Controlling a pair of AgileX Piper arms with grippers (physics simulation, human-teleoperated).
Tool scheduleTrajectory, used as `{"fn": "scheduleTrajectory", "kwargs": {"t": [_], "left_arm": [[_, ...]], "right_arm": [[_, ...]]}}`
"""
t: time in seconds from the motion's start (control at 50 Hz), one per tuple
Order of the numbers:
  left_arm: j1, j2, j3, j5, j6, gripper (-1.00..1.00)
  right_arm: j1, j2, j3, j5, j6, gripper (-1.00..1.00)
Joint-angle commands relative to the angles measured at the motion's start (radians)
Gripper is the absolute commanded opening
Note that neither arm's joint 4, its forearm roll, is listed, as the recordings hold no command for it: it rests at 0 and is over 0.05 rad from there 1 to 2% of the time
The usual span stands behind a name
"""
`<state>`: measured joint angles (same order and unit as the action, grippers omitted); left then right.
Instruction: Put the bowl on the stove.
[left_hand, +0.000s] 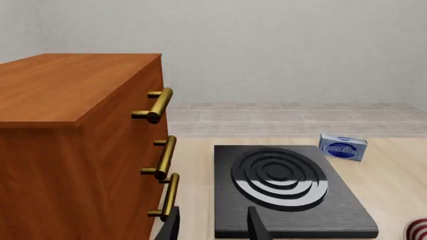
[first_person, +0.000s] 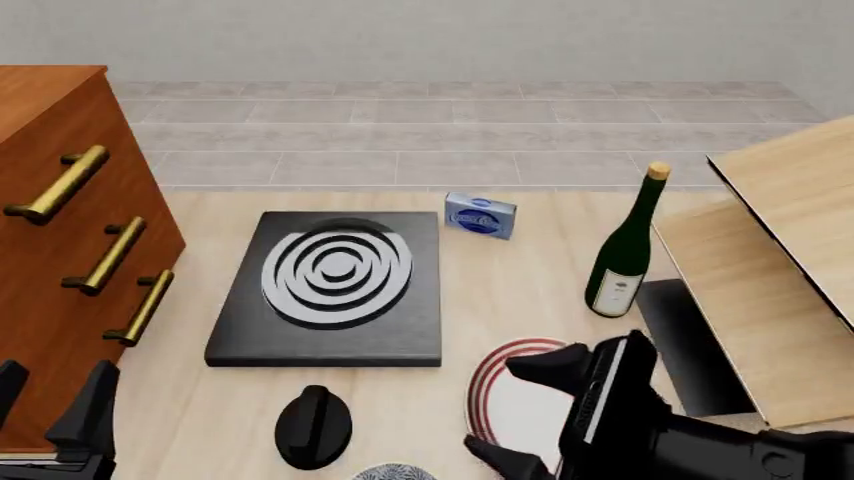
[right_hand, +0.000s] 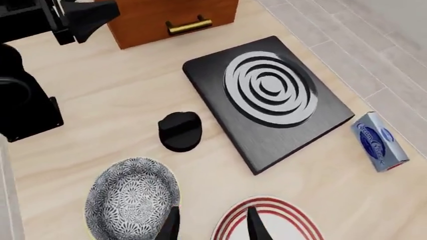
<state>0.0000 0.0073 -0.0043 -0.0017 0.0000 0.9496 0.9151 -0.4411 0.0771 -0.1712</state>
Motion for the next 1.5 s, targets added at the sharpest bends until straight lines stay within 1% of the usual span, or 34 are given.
{"fn": "scheduleTrajectory", "kwargs": {"t": [0.02,0.08,0.14,0.22,0.26,0.3,0.38,0.44,0.46,0.52,0.54,0.6,0.64,0.66,0.74,0.9,1.08,1.5], "left_arm": [[0.000,0.000,0.000,0.000,0.000,1.00],[0.000,0.000,0.000,0.000,0.000,1.00],[0.000,0.000,0.000,0.000,0.000,1.00],[0.000,0.000,0.000,0.000,0.000,1.00],[0.000,0.000,0.000,0.000,0.000,1.00],[0.000,0.000,0.000,0.000,0.000,1.00],[0.000,0.000,0.000,0.000,0.000,1.00],[0.000,0.000,0.000,0.000,0.000,1.00],[0.000,0.000,0.000,0.000,0.000,1.00],[0.000,0.000,0.000,0.000,0.000,1.00],[0.000,0.000,0.000,0.000,0.000,1.00],[0.000,0.000,0.000,0.000,0.000,1.00],[0.000,0.000,0.000,0.000,0.000,1.00],[0.000,0.000,0.000,0.000,0.000,1.00],[0.000,0.000,0.000,0.000,0.000,1.00],[0.000,0.000,0.000,0.000,0.000,1.00],[0.000,0.000,0.000,0.000,0.000,1.00],[0.000,0.000,0.000,0.000,0.000,1.00]], "right_arm": [[0.081,0.144,-0.043,-0.065,0.001,1.00],[0.092,0.181,-0.054,-0.082,-0.004,1.00],[0.116,0.216,-0.070,-0.094,0.008,1.00],[0.140,0.270,-0.084,-0.116,0.008,1.00],[0.159,0.295,-0.093,-0.122,0.024,1.00],[0.166,0.315,-0.094,-0.132,0.028,1.00],[0.193,0.358,-0.104,-0.149,0.059,1.00],[0.210,0.389,-0.109,-0.159,0.069,1.00],[0.218,0.396,-0.112,-0.161,0.083,1.00],[0.221,0.423,-0.111,-0.174,0.091,1.00],[0.225,0.432,-0.110,-0.179,0.111,1.00],[0.219,0.451,-0.103,-0.194,0.105,1.00],[0.223,0.459,-0.101,-0.202,0.120,1.00],[0.214,0.482,-0.105,-0.196,0.113,1.00],[0.197,0.490,-0.091,-0.219,0.104,1.00],[0.185,0.505,-0.079,-0.234,0.118,1.00],[0.160,0.538,-0.064,-0.263,0.113,1.00],[0.159,0.654,-0.042,-0.373,0.169,1.00]]}}
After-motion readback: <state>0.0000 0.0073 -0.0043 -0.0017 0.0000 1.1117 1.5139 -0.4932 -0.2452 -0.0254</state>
